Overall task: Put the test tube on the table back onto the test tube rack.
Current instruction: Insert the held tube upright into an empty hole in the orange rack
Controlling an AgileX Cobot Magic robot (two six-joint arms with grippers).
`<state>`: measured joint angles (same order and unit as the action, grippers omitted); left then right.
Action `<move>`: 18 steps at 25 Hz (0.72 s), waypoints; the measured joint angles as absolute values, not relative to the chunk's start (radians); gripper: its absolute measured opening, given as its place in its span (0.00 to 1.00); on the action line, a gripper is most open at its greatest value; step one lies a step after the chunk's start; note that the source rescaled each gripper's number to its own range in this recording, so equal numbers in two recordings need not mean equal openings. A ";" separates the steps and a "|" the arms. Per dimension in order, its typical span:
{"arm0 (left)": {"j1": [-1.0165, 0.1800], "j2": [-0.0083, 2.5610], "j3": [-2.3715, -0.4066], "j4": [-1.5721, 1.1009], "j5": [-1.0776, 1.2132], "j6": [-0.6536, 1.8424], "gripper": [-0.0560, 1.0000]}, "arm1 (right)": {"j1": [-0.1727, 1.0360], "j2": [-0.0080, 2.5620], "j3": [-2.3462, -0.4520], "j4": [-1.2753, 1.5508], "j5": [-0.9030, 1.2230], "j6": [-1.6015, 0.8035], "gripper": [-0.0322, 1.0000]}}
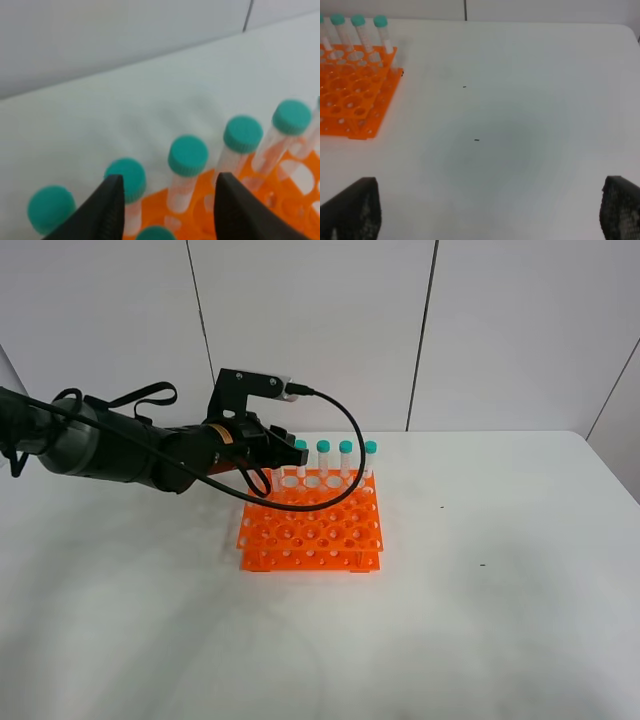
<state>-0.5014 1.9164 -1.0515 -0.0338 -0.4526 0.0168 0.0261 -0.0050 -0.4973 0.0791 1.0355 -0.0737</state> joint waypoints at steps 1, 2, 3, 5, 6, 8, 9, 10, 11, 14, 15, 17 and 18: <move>-0.501 1.902 -1.052 -0.034 -0.453 0.014 0.39 | 0.026 -0.005 -0.497 0.079 1.036 -0.074 1.00; -0.501 1.884 -1.052 -0.032 -0.451 0.014 0.39 | 0.026 -0.005 -0.497 0.079 1.036 -0.074 1.00; -0.501 1.864 -1.052 -0.024 -0.448 0.014 0.39 | 0.026 -0.005 -0.497 0.079 1.036 -0.074 1.00; -0.501 1.825 -1.052 0.000 -0.423 0.013 0.43 | 0.026 -0.005 -0.497 0.079 1.036 -0.074 1.00; -0.501 1.803 -1.052 0.009 -0.399 0.013 0.49 | 0.026 -0.005 -0.497 0.079 1.036 -0.074 1.00; -0.501 1.762 -1.052 0.020 -0.335 0.013 0.69 | 0.026 -0.005 -0.497 0.079 1.036 -0.074 1.00; -0.501 1.740 -1.052 0.022 -0.304 0.012 0.78 | 0.026 -0.005 -0.497 0.079 1.036 -0.074 1.00; -0.501 1.720 -1.052 0.023 -0.258 0.012 0.86 | 0.026 -0.005 -0.497 0.079 1.036 -0.074 1.00; -0.501 1.700 -1.052 0.023 -0.202 0.012 0.92 | 0.026 -0.005 -0.497 0.079 1.036 -0.074 1.00; -0.501 1.649 -1.052 0.019 -0.007 0.007 0.98 | 0.026 -0.005 -0.497 0.079 1.036 -0.074 1.00; -0.501 1.637 -1.052 0.016 0.069 0.000 0.99 | 0.026 -0.005 -0.497 0.079 1.036 -0.074 1.00; -0.501 1.618 -1.052 0.007 0.214 0.000 1.00 | 0.026 -0.005 -0.497 0.079 1.036 -0.074 1.00; -0.501 1.616 -1.057 0.000 0.298 0.000 1.00 | 0.026 -0.005 -0.497 0.079 1.036 -0.074 1.00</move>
